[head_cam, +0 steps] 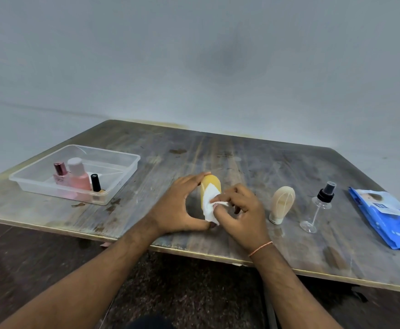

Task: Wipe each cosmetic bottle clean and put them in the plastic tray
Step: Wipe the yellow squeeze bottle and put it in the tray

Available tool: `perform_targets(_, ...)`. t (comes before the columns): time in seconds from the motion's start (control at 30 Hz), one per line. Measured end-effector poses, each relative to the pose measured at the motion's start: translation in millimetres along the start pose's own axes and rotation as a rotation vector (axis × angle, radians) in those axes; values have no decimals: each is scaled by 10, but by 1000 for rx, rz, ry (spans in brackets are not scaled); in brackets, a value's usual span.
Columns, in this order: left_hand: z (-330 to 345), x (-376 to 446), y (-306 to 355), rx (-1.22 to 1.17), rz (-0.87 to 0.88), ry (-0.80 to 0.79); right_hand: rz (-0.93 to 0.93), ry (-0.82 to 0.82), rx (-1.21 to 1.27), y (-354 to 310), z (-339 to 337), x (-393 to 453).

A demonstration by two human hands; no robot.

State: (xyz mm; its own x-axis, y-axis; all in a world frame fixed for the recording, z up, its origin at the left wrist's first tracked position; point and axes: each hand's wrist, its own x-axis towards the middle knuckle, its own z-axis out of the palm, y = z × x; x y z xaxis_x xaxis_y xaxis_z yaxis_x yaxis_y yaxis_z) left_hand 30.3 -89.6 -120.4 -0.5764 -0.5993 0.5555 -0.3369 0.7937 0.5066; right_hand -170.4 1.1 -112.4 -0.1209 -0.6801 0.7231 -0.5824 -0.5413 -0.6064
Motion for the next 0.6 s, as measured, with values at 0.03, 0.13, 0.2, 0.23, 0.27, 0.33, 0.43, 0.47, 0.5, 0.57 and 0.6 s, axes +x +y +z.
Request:
perform_targets(0.03, -9, -8, 11, -5, 4, 0, 30, 27, 0, 8, 4, 5)
perform_targets(0.13, -20, -17, 37, -2, 18, -45, 106, 90, 16, 34, 18, 32)
perform_targets(0.2, -12, -15, 35, 10, 26, -78, 168, 119, 45, 55, 11, 54)
perform_targets(0.23, -7, -13, 32, 19, 29, -92, 200, 130, 58, 62, 7, 61)
perform_targets(0.27, -3, -12, 28, 30, 34, -102, 223, 134, 68, 66, 3, 65)
perform_targets(0.33, 1, -13, 26, 44, 45, -103, 239, 131, 80, 70, 2, 66)
perform_targets(0.43, -7, -9, 36, 25, 53, -46, 265, 129, 147, 51, 9, 49)
perform_targets(0.47, -9, -6, 29, 5, 45, -7, 270, 122, 170, 48, 5, 43)
perform_targets(0.5, -13, -2, 20, -18, 30, 38, 262, 101, 183, 50, 0, 39)
perform_targets(0.57, -15, 3, -12, -66, -2, 126, 230, 48, 187, 49, -7, 24)
perform_targets(0.6, -13, 3, -26, -82, -9, 156, 215, 35, 184, 45, -8, 18)
